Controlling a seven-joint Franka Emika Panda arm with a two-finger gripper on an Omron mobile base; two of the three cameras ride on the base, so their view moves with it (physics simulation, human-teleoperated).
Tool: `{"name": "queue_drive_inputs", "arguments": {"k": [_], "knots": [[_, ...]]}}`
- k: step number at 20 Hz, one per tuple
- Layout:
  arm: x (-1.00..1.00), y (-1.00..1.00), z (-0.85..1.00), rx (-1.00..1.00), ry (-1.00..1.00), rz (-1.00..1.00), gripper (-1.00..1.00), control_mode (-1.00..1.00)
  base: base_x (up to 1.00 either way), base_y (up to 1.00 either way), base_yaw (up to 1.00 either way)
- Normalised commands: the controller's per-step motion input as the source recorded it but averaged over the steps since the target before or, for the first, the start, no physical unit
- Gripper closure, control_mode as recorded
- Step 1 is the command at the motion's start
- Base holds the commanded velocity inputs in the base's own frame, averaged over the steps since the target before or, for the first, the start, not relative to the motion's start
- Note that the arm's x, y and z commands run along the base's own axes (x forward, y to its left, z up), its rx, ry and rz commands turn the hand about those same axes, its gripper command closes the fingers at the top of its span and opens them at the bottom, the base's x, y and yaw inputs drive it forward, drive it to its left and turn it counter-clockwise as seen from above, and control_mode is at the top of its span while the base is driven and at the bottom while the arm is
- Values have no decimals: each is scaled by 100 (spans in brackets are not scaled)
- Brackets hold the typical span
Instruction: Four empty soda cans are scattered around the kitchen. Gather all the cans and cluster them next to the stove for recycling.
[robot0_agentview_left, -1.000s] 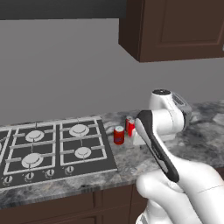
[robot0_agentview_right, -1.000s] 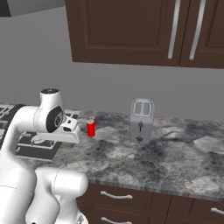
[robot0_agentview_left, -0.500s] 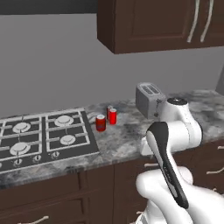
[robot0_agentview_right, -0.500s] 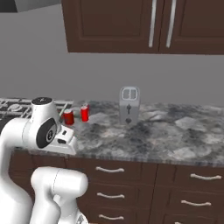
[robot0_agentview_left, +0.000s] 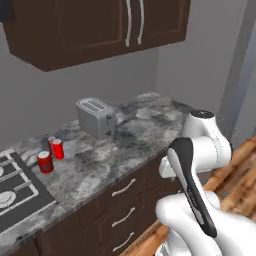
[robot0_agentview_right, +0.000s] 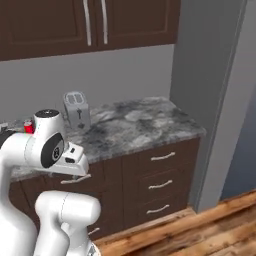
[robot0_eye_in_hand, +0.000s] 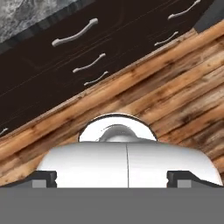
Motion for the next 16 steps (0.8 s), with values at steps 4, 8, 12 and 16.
{"name": "queue_drive_inputs", "arguments": {"k": [4, 8, 12, 16], "knots": [[0, 0, 0, 0, 0, 0, -100, 100, 0, -23, -85], [0, 0, 0, 0, 0, 0, -100, 100, 0, -11, -87], [0, 0, 0, 0, 0, 0, -100, 100, 18, 0, -82], [0, 0, 0, 0, 0, 0, -100, 100, 48, 0, -72]]}}
